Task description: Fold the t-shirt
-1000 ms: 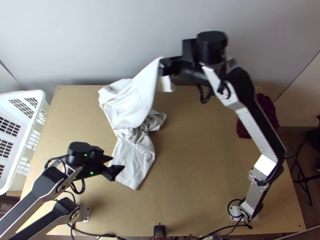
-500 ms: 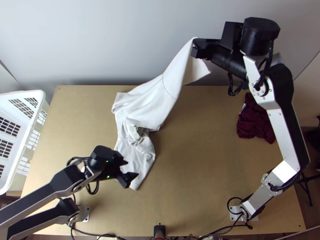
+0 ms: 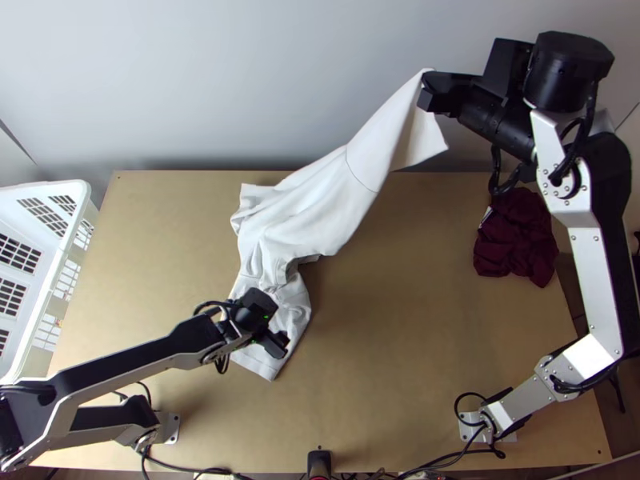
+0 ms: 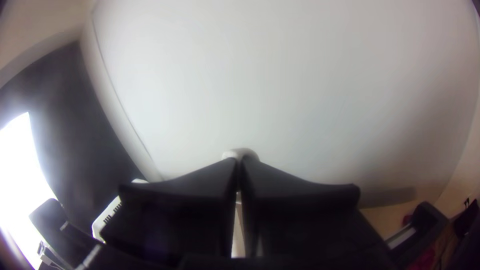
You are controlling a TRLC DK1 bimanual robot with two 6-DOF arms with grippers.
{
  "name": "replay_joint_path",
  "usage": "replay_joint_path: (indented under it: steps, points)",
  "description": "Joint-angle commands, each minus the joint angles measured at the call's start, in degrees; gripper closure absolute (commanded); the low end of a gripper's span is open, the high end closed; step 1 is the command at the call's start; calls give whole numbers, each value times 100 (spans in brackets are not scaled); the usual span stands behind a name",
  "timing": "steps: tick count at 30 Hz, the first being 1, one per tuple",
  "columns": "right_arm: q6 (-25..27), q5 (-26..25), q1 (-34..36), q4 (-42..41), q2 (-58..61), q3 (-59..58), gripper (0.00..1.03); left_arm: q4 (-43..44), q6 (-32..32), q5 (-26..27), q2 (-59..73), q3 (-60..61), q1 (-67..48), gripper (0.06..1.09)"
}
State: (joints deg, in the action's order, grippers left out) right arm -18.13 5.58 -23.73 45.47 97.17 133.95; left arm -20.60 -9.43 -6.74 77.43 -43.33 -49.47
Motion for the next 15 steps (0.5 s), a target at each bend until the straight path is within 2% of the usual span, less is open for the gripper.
replay_joint_path:
  steps: [1, 8, 15]
  points:
    - [20, 4, 131, 164, -145, -44, 100, -498, 11, -293, 422, -202, -256, 11]
    - [55, 4, 175, 216, -224, -317, 100, -1763, -112, -178, -527, -316, -801, 11]
    - [29, 4, 140, 181, -180, -440, 100, -2484, -129, 481, -896, -70, -933, 11]
